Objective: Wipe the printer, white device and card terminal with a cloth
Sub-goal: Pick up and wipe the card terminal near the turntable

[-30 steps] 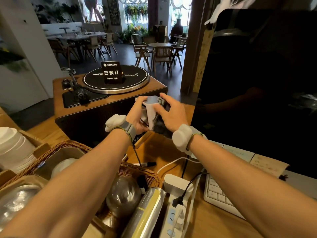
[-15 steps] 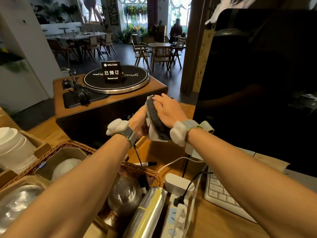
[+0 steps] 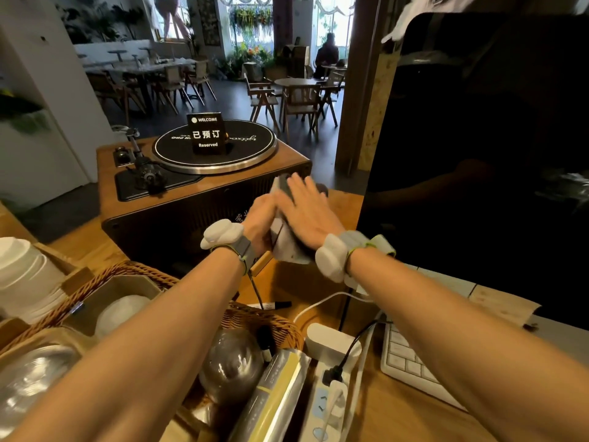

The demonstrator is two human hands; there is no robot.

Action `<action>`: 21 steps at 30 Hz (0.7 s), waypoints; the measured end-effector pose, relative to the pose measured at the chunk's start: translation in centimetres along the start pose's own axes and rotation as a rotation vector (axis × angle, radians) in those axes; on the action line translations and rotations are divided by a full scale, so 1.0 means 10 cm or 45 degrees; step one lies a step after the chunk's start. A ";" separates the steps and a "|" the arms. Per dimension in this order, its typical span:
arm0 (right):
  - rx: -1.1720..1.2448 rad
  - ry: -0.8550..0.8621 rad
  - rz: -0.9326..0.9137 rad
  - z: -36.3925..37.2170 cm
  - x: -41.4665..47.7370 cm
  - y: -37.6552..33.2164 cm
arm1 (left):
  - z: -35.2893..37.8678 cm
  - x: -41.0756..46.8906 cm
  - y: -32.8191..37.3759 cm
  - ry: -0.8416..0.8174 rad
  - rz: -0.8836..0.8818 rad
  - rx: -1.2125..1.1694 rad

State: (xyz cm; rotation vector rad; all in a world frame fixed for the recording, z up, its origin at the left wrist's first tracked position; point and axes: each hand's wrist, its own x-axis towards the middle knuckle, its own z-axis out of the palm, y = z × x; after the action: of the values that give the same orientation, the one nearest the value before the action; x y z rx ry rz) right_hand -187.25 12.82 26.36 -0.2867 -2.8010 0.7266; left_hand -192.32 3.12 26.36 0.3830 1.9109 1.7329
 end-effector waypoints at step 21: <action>-0.025 0.467 0.111 -0.14 0.03 -0.12 | 0.10 -0.05 0.02 -0.144 -0.005 -0.290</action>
State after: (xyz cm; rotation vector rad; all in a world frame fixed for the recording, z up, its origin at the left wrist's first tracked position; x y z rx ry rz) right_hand -187.34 12.51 28.24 -0.4935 -2.4615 0.5948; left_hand -191.38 3.73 26.60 0.3827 1.6140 1.8607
